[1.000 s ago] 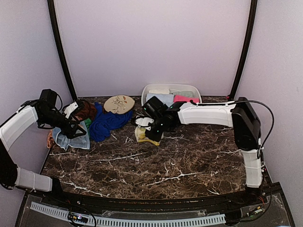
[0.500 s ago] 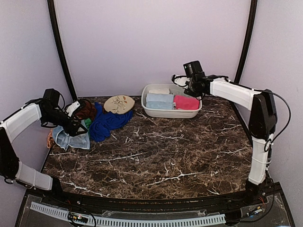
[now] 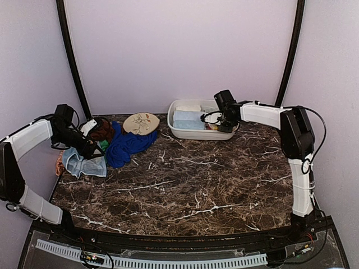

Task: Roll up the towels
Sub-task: Place the towel in the storage box.

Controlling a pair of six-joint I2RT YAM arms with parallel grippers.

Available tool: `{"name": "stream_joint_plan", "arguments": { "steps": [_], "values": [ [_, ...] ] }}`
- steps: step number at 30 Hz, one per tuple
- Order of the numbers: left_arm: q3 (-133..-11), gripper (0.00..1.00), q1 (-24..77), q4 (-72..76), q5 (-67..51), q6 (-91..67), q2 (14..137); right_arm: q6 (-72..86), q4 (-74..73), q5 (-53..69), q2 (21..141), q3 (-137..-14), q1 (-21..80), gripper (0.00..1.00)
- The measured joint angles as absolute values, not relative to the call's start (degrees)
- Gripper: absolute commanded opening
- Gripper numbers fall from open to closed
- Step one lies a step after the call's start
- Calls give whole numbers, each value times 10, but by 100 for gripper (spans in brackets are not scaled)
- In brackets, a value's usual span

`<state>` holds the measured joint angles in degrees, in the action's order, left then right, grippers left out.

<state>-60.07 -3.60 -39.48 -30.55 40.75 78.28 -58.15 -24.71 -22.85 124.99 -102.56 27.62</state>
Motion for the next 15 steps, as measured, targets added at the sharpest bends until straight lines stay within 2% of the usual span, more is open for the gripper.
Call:
{"name": "stream_joint_plan", "arguments": {
  "steps": [15],
  "values": [
    [-601,79,-36,-390,-298,393,807,-604,-279,-151,1261,-1049,248,0]
  ]
}}
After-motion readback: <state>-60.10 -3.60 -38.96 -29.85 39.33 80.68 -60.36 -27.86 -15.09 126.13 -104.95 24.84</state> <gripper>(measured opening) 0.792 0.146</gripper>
